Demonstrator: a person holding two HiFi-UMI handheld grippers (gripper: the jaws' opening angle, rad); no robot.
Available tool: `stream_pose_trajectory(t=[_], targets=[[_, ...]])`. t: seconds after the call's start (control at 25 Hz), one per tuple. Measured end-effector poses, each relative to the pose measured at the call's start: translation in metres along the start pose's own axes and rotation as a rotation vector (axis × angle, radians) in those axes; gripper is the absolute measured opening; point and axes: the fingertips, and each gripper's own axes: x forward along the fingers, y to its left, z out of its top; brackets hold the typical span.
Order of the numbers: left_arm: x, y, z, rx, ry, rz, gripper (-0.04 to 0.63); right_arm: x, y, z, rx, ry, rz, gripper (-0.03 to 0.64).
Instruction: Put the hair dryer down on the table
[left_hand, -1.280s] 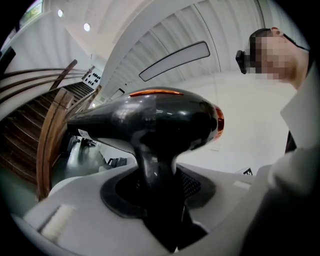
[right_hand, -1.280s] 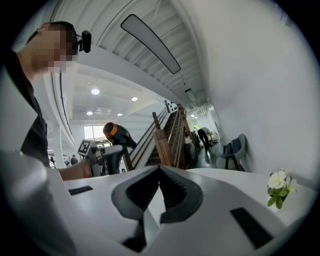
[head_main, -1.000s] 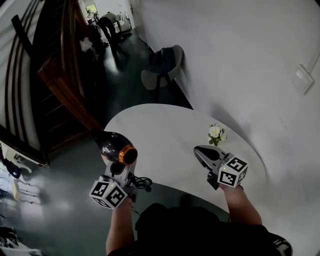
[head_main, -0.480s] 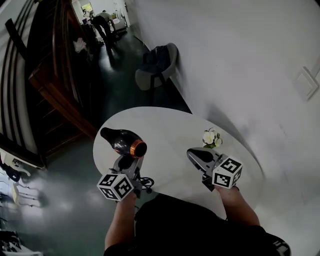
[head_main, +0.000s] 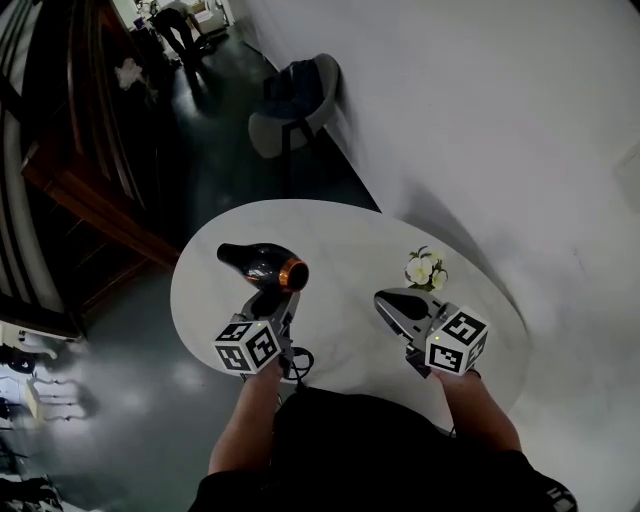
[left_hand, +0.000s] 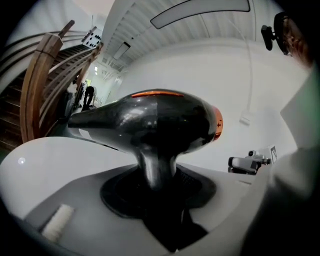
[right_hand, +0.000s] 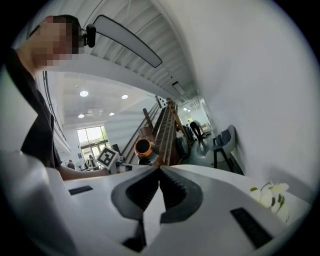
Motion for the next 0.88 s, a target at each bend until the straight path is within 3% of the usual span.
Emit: stream_pose_trajectory(t=[0.56, 0.88], targets=[[0.111, 0.039, -0.048, -0.072, 0.270, -0.029, 0.172, -0.001, -0.038, -0.027, 0.105, 0.042, -0.100, 0.012], [0.144, 0.039, -0.058, -0.097, 0.321, -0.064, 0.172, 0.005, -0.041, -0.051, 0.116, 0.095, -0.094, 0.011]])
